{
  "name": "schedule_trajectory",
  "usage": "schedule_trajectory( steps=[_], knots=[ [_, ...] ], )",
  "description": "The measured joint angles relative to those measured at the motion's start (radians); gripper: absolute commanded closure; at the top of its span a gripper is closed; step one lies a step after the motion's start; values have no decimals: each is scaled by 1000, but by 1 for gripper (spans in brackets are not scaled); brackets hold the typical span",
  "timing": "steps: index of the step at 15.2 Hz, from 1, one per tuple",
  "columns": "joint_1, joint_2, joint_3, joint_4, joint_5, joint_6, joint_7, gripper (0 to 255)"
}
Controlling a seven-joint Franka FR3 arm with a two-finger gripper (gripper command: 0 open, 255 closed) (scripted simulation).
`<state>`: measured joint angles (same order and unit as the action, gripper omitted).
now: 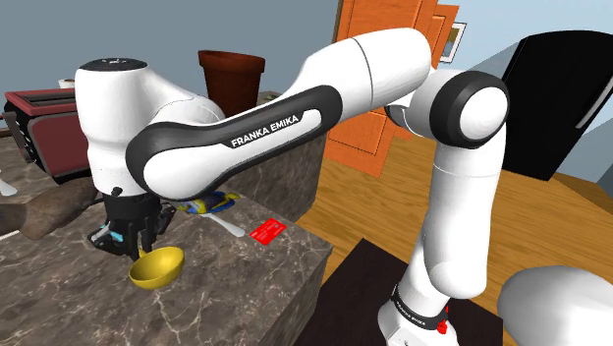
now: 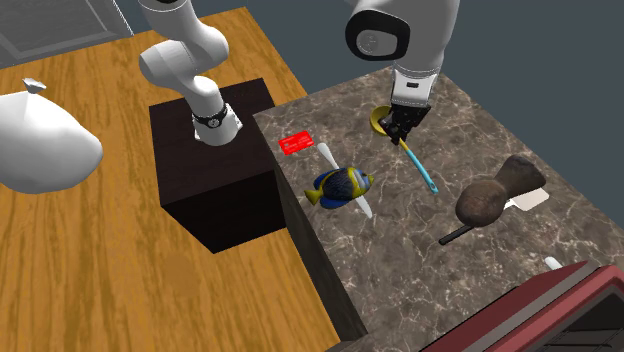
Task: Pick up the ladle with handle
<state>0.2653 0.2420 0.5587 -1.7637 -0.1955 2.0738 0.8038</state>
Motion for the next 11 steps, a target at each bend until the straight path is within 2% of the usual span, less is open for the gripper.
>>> schedule_trajectory(
  steps=[7, 11],
  knots=[
    [0, 0, 0, 0, 0, 1, -1, 255],
    [-2, -9, 2, 30, 8, -37, -9, 255]
  ],
)
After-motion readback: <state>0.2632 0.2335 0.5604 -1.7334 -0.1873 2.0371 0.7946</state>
